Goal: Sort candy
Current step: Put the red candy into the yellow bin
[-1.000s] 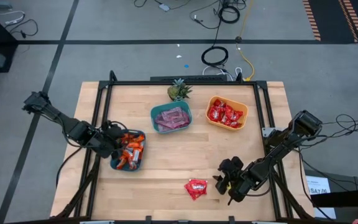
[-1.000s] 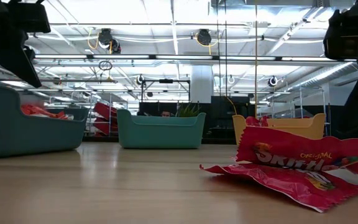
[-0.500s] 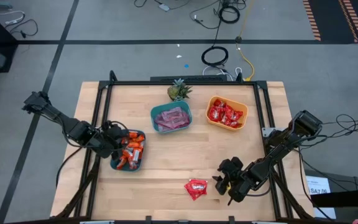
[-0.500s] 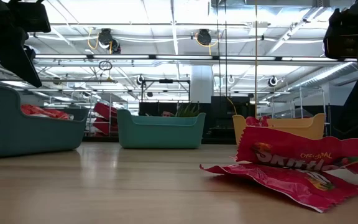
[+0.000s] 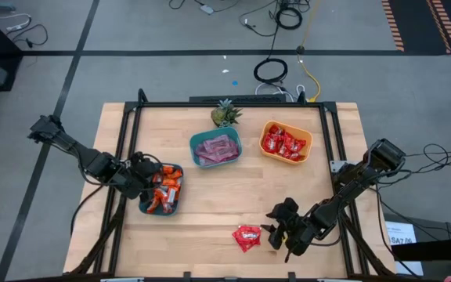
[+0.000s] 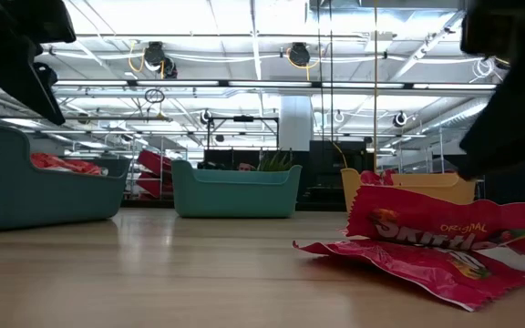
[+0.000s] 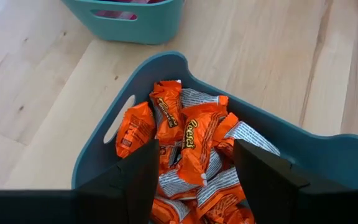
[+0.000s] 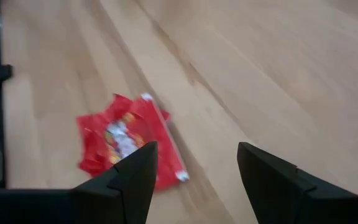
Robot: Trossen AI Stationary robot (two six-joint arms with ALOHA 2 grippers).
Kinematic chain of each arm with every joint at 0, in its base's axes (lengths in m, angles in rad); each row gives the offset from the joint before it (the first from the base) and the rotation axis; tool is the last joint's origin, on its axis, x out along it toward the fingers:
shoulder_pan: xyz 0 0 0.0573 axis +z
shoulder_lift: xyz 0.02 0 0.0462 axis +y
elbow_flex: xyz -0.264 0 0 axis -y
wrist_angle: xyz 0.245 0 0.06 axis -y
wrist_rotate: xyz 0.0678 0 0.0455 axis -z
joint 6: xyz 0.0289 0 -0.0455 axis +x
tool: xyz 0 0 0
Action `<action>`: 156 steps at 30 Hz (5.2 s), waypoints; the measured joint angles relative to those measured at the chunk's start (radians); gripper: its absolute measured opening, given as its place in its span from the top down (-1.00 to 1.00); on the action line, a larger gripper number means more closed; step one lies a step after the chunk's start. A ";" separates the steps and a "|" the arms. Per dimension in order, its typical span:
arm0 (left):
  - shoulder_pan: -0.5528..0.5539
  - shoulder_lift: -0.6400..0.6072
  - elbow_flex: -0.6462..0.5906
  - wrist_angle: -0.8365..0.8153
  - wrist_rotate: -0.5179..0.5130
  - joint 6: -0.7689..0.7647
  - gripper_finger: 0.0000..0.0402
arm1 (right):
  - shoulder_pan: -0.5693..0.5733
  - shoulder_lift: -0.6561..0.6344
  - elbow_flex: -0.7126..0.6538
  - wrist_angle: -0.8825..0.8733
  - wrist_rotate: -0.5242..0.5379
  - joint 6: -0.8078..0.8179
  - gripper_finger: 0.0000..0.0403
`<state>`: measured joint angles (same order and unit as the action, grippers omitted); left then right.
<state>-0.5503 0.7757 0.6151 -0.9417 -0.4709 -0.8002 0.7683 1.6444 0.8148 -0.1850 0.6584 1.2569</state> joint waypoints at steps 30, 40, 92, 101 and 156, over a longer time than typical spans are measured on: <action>0.000 0.001 0.000 0.020 0.000 -0.004 -0.07 | -0.107 0.278 0.150 0.185 -0.238 -0.378 -0.02; 0.000 0.001 0.000 0.020 0.000 -0.004 -0.07 | -0.107 0.252 0.146 0.162 -0.269 -0.440 0.79; -0.001 0.090 0.000 0.452 -0.025 0.366 -0.07 | -0.865 -0.525 0.144 -0.757 -0.191 -0.492 0.99; 0.079 -0.016 -0.067 0.642 -0.053 0.607 -0.07 | -0.962 -0.496 0.144 -0.637 -0.268 -0.640 0.98; 0.570 -0.772 -0.609 0.955 0.513 0.766 -0.07 | -1.064 -0.475 0.144 -0.628 -0.377 -0.683 0.98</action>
<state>0.0193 0.0032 0.0059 0.0135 0.0423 -0.0339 -0.2958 1.1698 0.9592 -0.8127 0.2816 0.5743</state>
